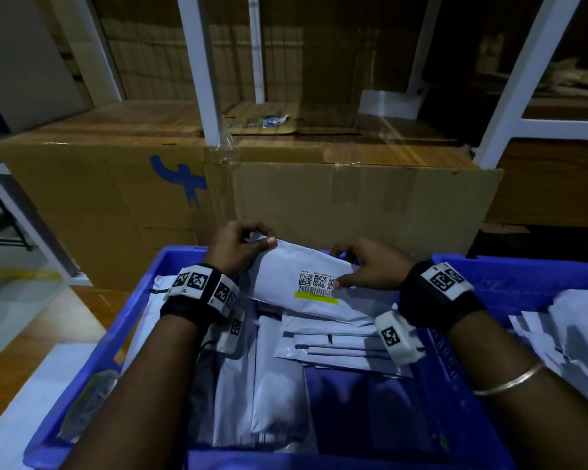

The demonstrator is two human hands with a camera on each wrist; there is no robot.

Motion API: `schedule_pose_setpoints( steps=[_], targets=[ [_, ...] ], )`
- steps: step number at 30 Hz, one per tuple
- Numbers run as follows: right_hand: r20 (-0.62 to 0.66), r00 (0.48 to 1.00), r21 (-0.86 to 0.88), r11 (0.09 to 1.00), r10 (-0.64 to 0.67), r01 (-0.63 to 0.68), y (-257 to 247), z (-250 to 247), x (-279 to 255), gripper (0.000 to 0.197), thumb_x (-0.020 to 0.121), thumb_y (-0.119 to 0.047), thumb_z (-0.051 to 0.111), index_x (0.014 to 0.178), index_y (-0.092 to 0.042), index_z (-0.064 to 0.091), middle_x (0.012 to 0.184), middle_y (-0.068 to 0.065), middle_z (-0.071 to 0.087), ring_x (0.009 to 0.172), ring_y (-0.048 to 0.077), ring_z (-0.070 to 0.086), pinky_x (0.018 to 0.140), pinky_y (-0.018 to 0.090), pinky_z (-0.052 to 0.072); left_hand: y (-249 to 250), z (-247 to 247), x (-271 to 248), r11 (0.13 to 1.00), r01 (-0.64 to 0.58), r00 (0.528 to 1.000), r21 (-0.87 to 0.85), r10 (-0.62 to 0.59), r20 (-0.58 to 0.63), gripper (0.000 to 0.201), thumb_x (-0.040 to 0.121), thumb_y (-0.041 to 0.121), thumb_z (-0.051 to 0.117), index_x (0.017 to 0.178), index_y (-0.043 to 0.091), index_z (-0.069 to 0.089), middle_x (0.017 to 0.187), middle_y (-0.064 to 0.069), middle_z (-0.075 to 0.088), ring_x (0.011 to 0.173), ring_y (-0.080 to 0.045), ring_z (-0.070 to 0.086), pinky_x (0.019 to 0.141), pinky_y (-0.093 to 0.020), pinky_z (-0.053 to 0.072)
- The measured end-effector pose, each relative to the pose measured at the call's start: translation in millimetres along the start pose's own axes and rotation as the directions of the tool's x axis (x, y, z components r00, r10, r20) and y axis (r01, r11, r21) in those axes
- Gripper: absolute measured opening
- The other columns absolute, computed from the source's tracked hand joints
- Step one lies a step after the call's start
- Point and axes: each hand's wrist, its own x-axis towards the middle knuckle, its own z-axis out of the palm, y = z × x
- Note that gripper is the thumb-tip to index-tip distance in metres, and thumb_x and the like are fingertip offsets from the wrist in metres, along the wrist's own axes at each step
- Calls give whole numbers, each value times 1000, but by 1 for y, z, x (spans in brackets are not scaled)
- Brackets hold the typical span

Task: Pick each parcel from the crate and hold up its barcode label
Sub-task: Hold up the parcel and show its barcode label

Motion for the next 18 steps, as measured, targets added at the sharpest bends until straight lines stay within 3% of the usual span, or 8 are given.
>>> schedule_pose_setpoints(
  steps=[2,5,8,10,12,15,18],
  targets=[
    [-7,1000,52,998,-18,19,-10,2,7,34,75,-41,81,102,-25,67,92,-4,69,83,14,63,74,33,50,2,1,0,1000,-11,1000,-16,11,8,21,83,16,74,69,29,66,73,-5,67,71,-12,58,66,-30,45],
    [-25,998,47,997,-63,64,-22,4,16,27,78,-32,79,97,-16,69,88,1,69,79,18,62,70,33,47,3,1,1,999,-12,1000,-31,13,5,18,84,14,73,72,26,67,71,-3,66,67,-14,58,61,-29,44],
    [-92,993,118,989,-76,86,-25,6,18,15,79,-20,76,89,-11,69,83,4,70,79,18,65,71,34,48,-2,0,3,994,7,999,-113,-11,-39,13,83,18,75,91,25,69,81,1,68,74,-19,63,60,-29,47],
    [-162,985,205,974,-58,91,-20,4,16,10,81,-17,75,84,-11,68,80,5,71,79,18,67,72,37,50,-7,-1,5,991,38,995,-129,-50,-88,47,79,24,79,121,25,60,105,-2,66,92,-19,64,75,-32,52],
    [-244,970,281,955,-27,98,-14,3,15,7,83,-15,75,83,-13,68,81,3,73,80,16,69,75,40,52,-8,-4,6,988,93,984,-126,-110,-138,71,77,27,81,137,21,44,114,-4,60,101,-19,60,87,-34,50],
    [-340,940,441,888,35,127,-8,5,14,7,83,-8,75,85,-7,68,88,8,74,86,22,70,80,45,53,-11,-1,7,983,141,973,-113,-159,-167,74,73,42,80,132,16,44,108,-3,59,102,-24,61,90,-41,51],
    [-364,929,600,781,72,175,-9,6,12,9,86,-1,70,94,1,67,97,10,74,89,17,70,83,38,54,-11,-1,9,966,217,957,-144,-239,-164,65,66,58,73,112,17,54,96,-3,65,93,-25,66,85,-45,54]
  ],
)
